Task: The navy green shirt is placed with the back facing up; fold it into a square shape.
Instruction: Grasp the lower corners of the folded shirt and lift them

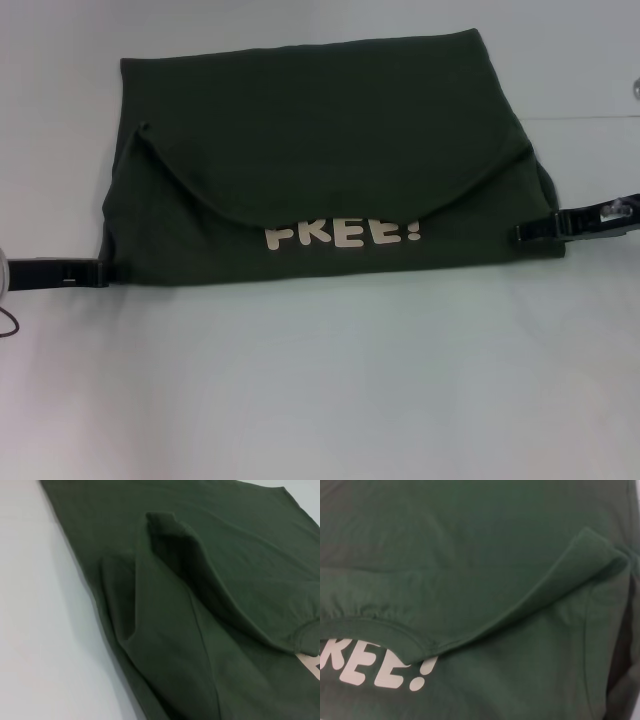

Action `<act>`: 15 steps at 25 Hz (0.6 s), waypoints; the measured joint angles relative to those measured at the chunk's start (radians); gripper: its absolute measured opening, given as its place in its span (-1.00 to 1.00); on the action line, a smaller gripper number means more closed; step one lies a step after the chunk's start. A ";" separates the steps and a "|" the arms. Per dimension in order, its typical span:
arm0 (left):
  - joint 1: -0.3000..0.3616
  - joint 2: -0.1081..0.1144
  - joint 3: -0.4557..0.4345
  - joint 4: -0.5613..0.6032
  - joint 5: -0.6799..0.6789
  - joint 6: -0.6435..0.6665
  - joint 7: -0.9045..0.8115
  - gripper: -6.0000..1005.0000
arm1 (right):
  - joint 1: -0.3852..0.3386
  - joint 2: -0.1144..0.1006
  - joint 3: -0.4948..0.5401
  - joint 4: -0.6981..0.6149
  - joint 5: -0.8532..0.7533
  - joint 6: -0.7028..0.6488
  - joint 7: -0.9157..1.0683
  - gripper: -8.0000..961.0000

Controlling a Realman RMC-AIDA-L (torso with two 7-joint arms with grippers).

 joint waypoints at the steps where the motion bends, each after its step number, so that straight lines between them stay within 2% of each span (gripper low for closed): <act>1: 0.000 0.000 0.000 0.000 0.000 0.000 0.000 -0.89 | 0.002 0.002 0.000 0.006 0.000 0.005 -0.003 0.71; 8: 0.000 0.000 0.000 0.002 0.000 0.000 -0.002 -0.89 | 0.009 0.008 -0.008 0.012 0.000 0.014 -0.003 0.68; 14: -0.002 0.000 0.000 0.003 0.000 0.000 -0.001 -0.89 | 0.009 0.008 -0.010 0.012 0.000 0.015 0.002 0.24; 15: -0.002 0.000 0.000 0.003 0.000 0.000 -0.001 -0.89 | 0.009 0.008 -0.010 0.012 0.000 0.015 0.002 0.22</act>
